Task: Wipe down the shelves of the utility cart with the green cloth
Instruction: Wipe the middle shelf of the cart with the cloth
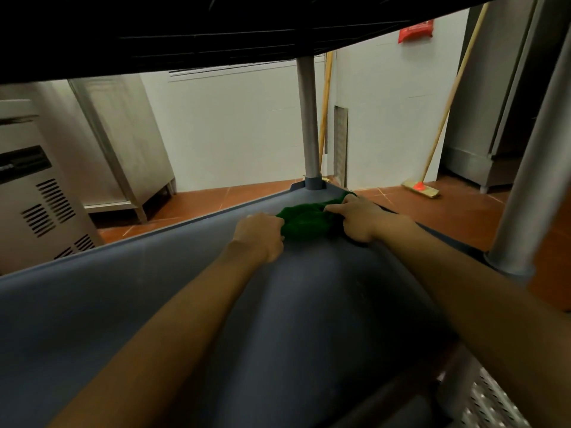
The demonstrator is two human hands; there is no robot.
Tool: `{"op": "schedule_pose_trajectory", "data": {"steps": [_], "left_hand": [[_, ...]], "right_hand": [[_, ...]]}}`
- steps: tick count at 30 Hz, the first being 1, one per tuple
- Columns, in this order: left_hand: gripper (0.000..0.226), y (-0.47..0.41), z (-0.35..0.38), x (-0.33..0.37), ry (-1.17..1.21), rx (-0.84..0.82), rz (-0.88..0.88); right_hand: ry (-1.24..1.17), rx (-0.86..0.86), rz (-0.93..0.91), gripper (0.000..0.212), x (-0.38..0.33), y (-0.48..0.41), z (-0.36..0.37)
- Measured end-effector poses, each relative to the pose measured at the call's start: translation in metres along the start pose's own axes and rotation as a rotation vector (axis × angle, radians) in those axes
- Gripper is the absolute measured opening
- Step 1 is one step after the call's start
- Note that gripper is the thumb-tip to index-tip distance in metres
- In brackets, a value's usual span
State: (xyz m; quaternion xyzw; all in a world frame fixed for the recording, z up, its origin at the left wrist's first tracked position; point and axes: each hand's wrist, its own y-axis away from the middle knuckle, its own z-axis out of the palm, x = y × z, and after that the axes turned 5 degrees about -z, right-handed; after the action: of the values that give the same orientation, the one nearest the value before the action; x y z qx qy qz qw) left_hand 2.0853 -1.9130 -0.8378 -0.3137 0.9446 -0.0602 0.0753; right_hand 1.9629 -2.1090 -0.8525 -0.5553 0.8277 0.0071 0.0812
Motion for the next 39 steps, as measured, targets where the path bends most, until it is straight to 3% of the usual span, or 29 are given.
{"op": "schedule_pose_trajectory", "data": {"steps": [15, 30, 35, 39], "left_hand": [[0.027, 0.094, -0.027, 0.016, 0.017, -0.121, 0.062], [0.033, 0.199, -0.05, 0.016, 0.05, -0.136, 0.243], [0.024, 0.233, -0.06, 0.011, 0.1, -0.157, 0.277], [0.029, 0.261, -0.068, 0.007, 0.125, -0.165, 0.276]], "right_hand": [[0.007, -0.004, -0.032, 0.048, -0.028, 0.107, -0.011], [-0.195, 0.021, -0.072, 0.034, -0.052, 0.205, -0.029], [-0.256, -0.026, -0.102, 0.03, -0.061, 0.229, -0.038], [-0.352, -0.161, -0.12, 0.019, -0.068, 0.236, -0.052]]}}
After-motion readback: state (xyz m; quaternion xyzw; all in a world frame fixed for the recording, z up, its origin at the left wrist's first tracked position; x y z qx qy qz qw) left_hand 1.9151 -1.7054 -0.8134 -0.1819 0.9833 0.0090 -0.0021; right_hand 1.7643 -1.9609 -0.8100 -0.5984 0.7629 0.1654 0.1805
